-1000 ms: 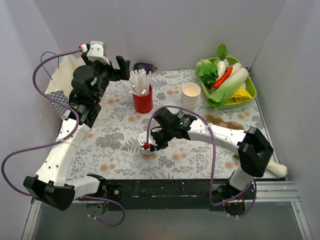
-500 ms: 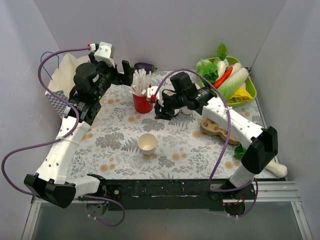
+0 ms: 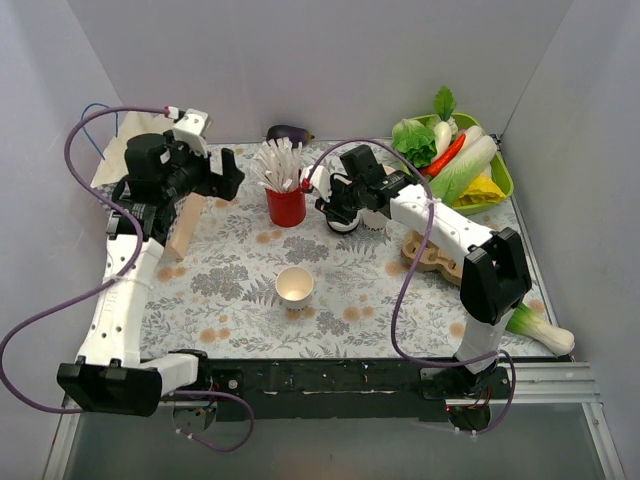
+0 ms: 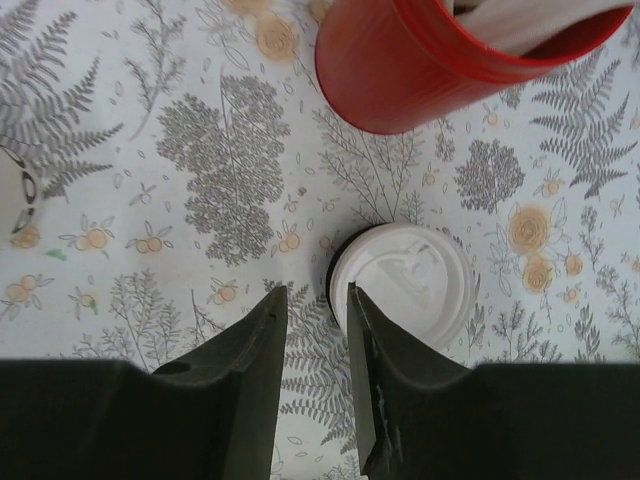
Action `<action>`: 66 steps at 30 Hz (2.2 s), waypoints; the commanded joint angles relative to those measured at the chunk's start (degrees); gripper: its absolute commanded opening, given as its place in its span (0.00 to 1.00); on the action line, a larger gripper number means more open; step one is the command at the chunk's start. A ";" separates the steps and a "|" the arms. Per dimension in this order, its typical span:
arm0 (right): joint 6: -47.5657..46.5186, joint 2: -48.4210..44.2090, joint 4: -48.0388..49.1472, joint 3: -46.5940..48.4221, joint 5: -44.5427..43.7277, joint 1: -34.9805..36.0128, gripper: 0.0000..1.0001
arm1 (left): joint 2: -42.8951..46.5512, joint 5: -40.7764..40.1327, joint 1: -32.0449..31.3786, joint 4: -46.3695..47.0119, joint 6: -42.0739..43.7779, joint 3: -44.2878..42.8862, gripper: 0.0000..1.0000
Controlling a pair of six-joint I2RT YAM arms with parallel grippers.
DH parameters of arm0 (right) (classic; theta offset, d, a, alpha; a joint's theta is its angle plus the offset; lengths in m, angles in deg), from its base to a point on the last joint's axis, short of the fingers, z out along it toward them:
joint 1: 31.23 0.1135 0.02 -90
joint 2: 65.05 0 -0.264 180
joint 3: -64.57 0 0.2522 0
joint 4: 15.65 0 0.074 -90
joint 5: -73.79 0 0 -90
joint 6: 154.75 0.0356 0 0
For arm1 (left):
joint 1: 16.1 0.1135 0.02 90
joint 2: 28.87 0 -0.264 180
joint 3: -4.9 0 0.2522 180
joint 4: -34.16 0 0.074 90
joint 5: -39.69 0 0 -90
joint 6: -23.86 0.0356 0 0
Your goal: Pack the takeout coffee
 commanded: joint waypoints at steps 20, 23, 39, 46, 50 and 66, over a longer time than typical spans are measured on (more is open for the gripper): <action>4.40 8.42 10.28 -2.02 -5.83 -1.28 0.29 | -13.53 25.44 21.39 0.24 -18.17 -6.93 0.98; 5.54 9.47 9.75 -1.41 -5.39 -1.37 0.28 | -13.61 23.24 18.67 -0.11 -17.12 -8.86 0.98; 9.24 13.52 8.52 2.20 -7.94 -1.37 0.24 | -10.01 10.49 2.40 -4.68 -5.86 -9.22 0.98; 9.50 13.51 9.31 2.20 -10.92 -1.37 0.21 | -10.27 10.84 2.40 -3.98 -6.13 -8.96 0.98; 9.59 13.60 9.66 1.76 -12.33 -1.28 0.20 | -10.63 11.19 2.40 -3.72 -6.30 -9.31 0.98; 11.43 13.08 7.03 5.61 -11.81 -1.37 0.20 | -10.54 11.36 2.40 -3.89 -5.95 -9.22 0.98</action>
